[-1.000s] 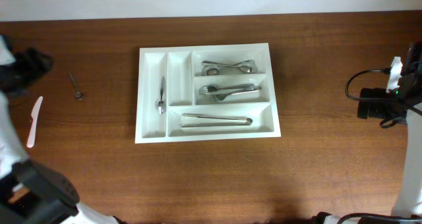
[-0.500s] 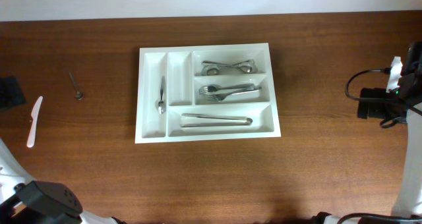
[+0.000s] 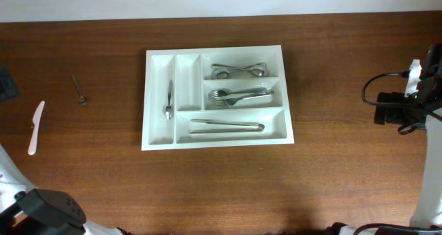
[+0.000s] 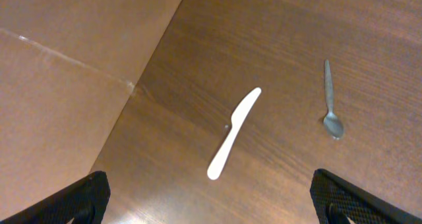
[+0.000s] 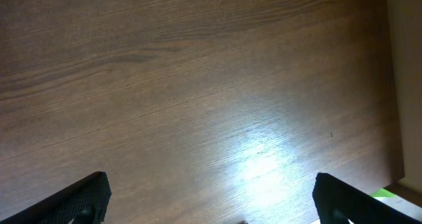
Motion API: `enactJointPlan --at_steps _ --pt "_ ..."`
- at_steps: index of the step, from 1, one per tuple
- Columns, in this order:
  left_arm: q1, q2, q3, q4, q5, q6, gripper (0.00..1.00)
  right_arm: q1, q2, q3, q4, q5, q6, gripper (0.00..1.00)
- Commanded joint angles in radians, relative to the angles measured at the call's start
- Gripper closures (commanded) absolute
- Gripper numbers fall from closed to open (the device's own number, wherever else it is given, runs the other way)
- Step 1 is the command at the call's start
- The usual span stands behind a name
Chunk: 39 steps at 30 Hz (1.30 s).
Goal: Pack container
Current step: 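Raise the left gripper and move it left over the white knife, then lower the left gripper onto the white knife and align with it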
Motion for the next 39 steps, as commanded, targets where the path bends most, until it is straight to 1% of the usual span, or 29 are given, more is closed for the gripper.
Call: enactJointPlan --at_steps 1,6,10,12,15,17,20,22,30,39 --pt "0.012 0.082 -0.004 0.009 0.030 -0.005 0.01 -0.003 -0.019 0.000 0.000 0.016 0.008 0.01" --pt "0.020 0.214 -0.004 -0.010 0.032 0.012 0.01 -0.003 -0.019 0.000 0.000 0.016 0.008 0.01" --pt "0.020 0.297 -0.004 -0.037 0.082 0.083 0.01 -0.003 -0.019 0.000 0.000 0.016 0.008 0.01" --pt "0.020 0.327 -0.004 -0.039 0.091 0.088 0.01 -0.003 -0.019 0.000 0.000 0.016 0.008 0.01" --pt "0.020 0.360 -0.004 -0.039 0.113 0.127 0.01 -0.003 -0.019 0.000 0.000 0.016 0.008 0.01" --pt "0.020 0.373 -0.004 -0.039 0.112 0.174 0.01 -0.003 -0.019 0.000 0.000 0.016 0.008 0.01" --pt "0.020 0.387 -0.004 -0.034 0.108 0.293 0.01 -0.003 -0.019 0.000 0.000 0.016 0.008 0.01" --pt "0.020 0.394 -0.004 -0.026 0.094 0.332 0.01 -0.003 -0.019 0.000 0.000 0.016 0.008 0.01" --pt "0.027 0.452 -0.004 -0.015 0.084 0.336 0.01 -0.003 -0.019 0.000 0.000 0.016 0.008 0.01" --pt "0.045 0.469 -0.004 0.006 0.084 0.336 0.01 -0.003 -0.019 0.000 0.000 0.016 0.008 0.01"
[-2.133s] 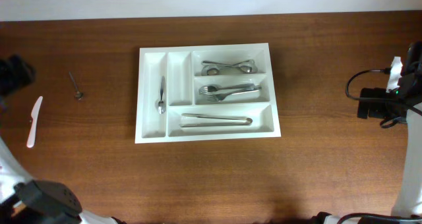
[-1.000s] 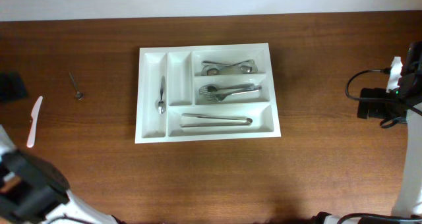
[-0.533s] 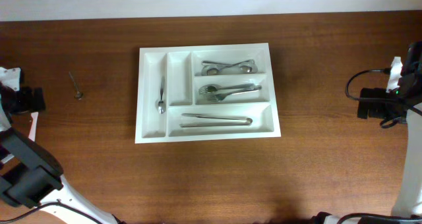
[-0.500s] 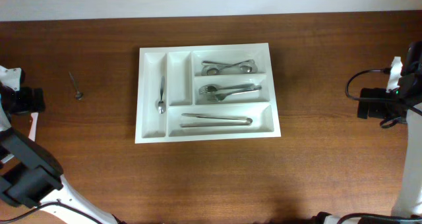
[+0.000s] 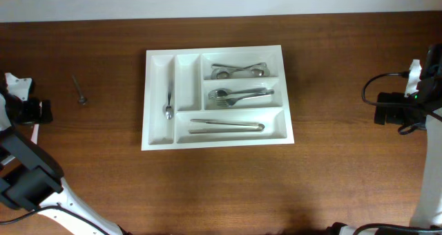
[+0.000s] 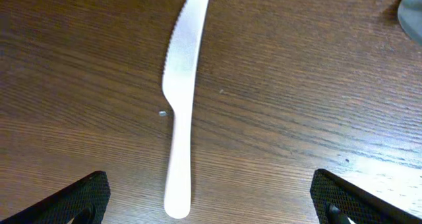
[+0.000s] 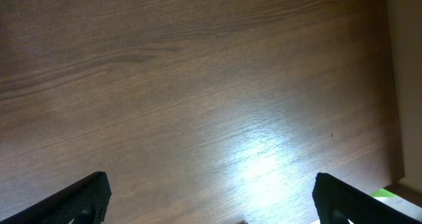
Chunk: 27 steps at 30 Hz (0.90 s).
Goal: Pack container
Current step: 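Lower the left gripper onto the white knife and align with it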
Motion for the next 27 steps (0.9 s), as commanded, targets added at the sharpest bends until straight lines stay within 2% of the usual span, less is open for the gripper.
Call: enactJointPlan --at_steps 1,5,27 --pt "0.029 0.019 0.002 0.002 0.013 0.023 0.01 -0.003 -0.019 0.000 0.000 0.016 0.008 0.01" --pt "0.064 0.055 0.002 -0.018 0.095 0.023 0.01 -0.003 -0.019 0.000 0.000 0.016 0.008 0.01" --pt "0.078 0.113 0.002 0.017 0.093 0.023 0.01 -0.003 -0.019 0.000 0.000 0.016 0.008 0.01"
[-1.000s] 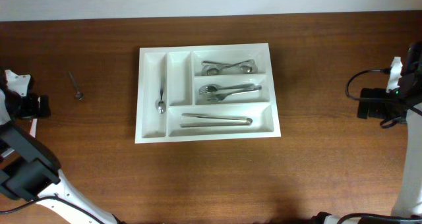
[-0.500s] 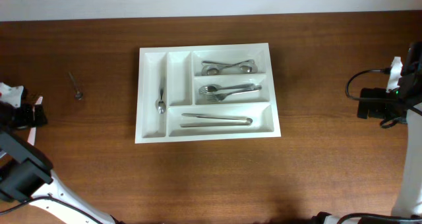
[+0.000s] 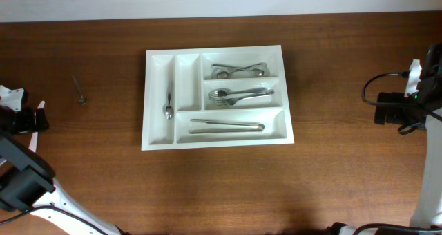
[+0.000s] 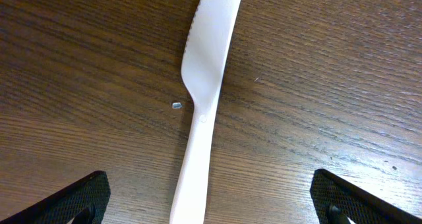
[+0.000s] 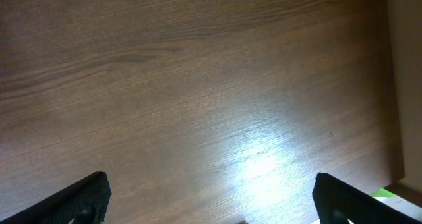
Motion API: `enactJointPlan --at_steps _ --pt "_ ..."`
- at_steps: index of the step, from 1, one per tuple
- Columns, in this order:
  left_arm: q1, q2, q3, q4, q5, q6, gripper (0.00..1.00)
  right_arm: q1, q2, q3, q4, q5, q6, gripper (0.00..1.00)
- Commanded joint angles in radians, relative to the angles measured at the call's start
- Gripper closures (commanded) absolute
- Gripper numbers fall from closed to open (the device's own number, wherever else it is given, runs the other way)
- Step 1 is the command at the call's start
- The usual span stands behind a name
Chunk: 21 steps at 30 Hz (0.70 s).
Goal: Pack container
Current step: 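Lower the left gripper onto the white knife and align with it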
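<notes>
A white plastic knife [image 4: 210,72] lies flat on the brown table, blade pointing away, its handle running down between my left fingertips [image 4: 74,201]. My left gripper [image 4: 211,209] is open, low over the handle, at the table's far left [image 3: 21,121]. Both ends of the knife [image 3: 32,142] poke out from under it in the overhead view. The white cutlery tray [image 3: 214,50] sits mid-table and holds spoons, forks, tongs and a small spoon. My right gripper [image 5: 211,207] is open over bare wood at the right edge [image 3: 395,110].
A small metal spoon [image 3: 79,90] lies on the table, right of the knife and left of the tray. A tiny crumb [image 4: 176,105] sits beside the knife's neck. A black cable [image 3: 376,83] loops by the right arm.
My left gripper has come closer to the knife. The knife looks larger and its handle end now runs off the bottom of the wrist view between the fingers. The right arm has not moved.
At first my left gripper was away from the knife, with knife and small spoon seen far off in the wrist view. Then it stood open above the knife. Now it is lower, with the handle between the open fingers. The right gripper stayed open and still.
</notes>
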Motion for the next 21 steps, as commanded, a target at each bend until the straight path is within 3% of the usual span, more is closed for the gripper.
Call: enactJointPlan --at_steps 1,21 --pt "0.000 0.049 0.002 0.000 0.019 0.015 0.01 -0.003 -0.019 0.000 0.000 0.016 0.008 0.01" --pt "-0.002 0.054 0.002 0.031 -0.038 0.015 0.01 -0.003 -0.019 0.000 0.000 0.016 0.009 0.01"
